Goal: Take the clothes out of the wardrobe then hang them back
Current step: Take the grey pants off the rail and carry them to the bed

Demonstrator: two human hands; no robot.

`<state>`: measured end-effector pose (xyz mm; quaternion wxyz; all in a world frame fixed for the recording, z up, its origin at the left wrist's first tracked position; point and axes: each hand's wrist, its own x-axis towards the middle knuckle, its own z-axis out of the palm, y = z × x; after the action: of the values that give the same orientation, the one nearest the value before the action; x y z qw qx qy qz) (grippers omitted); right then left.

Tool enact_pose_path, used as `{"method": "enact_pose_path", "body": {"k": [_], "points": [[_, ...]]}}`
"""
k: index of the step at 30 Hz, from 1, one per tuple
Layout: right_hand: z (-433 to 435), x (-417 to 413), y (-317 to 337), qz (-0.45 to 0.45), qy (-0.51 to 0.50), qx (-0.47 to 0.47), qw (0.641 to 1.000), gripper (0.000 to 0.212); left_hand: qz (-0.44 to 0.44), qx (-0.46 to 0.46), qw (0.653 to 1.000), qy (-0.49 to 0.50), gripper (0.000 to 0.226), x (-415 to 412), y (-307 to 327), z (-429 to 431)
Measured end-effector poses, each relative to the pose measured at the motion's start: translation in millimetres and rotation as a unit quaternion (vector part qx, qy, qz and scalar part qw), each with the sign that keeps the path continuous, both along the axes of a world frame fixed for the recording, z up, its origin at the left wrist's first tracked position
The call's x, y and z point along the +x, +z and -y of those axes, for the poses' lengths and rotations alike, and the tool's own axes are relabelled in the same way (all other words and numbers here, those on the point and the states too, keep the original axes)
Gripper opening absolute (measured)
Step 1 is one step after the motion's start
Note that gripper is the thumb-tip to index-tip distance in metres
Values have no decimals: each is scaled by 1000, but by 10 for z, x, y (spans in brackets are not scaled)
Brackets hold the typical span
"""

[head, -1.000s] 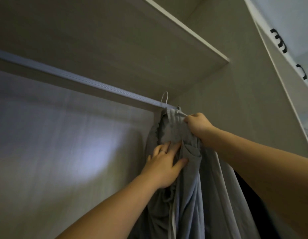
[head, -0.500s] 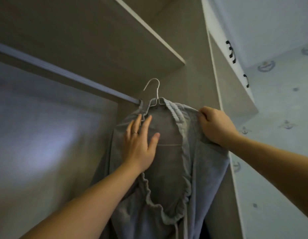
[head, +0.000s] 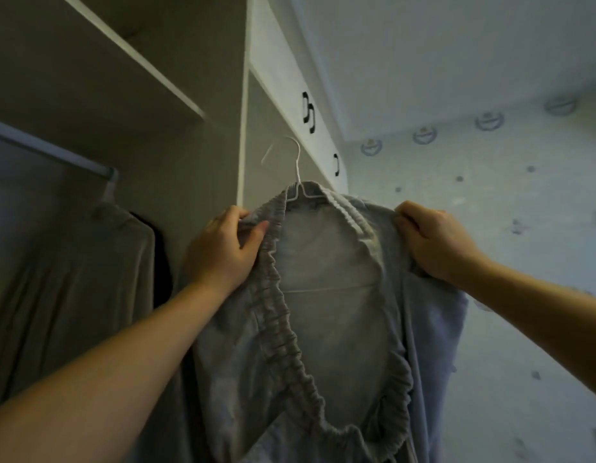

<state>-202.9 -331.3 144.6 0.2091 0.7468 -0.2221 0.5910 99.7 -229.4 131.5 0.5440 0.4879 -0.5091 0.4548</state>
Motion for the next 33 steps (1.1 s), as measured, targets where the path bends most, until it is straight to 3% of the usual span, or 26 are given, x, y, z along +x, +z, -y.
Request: {"method": "enact_pose_path", "body": {"k": [4,10,18,23,27,33], "points": [[73,-980,-183,-22,-80,62,995,17,3,37,997,-73,39,-894,-184,386],[-65,-2307,-555,-62,-99,182,976,33,0,101,975,-198,47,-2283,-534,928],[-407,-4049,-1529,-26,-241,269,932,43,69,242,910,-330,52,-4198,-1404,1476],[-838,-5095,-2330,22,-355,327,876,41,128,356,827,-417,52,-5441,-2118,1660],[-1352,-5751,-2844,54,-430,371,821,34,161,431,731,-503,45,-6444,-2659,1639],[-2204,-6560,-3538,127,-532,414,728,31,212,477,600,-606,58,-7864,-3431,1452]]}}
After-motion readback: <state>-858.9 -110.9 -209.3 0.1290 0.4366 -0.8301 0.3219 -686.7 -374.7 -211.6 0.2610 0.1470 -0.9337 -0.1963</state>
